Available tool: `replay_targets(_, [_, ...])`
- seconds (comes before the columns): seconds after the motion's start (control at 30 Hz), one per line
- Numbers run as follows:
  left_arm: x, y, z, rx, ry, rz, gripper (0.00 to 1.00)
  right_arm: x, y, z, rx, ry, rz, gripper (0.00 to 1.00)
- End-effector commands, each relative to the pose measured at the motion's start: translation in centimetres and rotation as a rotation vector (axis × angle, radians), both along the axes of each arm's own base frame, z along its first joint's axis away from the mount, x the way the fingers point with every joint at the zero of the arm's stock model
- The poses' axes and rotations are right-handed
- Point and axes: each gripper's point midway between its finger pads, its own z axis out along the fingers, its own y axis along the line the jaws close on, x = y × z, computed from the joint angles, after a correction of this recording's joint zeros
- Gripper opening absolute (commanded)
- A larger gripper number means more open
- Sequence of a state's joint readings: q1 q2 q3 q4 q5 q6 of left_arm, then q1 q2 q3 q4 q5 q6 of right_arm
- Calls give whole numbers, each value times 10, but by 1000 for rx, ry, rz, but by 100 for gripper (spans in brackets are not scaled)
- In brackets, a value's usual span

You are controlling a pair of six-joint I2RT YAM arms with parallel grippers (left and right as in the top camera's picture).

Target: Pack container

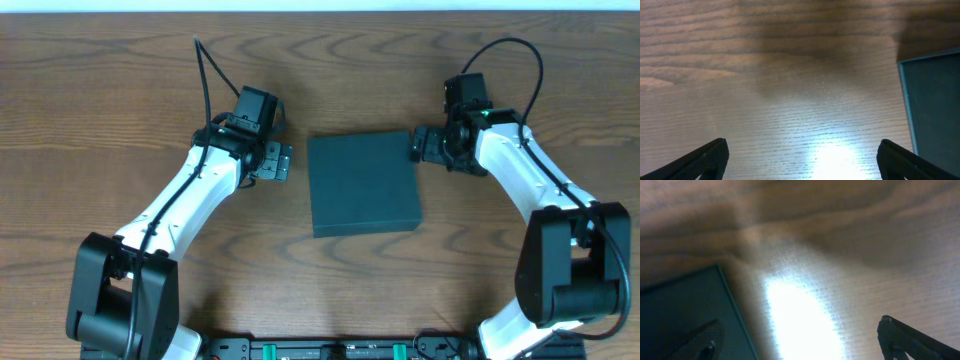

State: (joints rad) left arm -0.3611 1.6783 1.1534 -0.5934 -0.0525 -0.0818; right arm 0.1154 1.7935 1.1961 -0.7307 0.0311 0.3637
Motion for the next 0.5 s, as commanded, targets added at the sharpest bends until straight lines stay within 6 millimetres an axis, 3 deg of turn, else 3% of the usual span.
replay_targets(0.0, [-1,-6,-3,-39,7,-3,95,-10,7,-9,24,54,2,99])
replay_targets(0.23, [3,-27,-18,-132,42,-40,95,-30,7,-12,29,138,5,99])
replay_targets(0.47, [8,-35,-41,-158,70,-36,95,-32,23,-12,99,147,40,99])
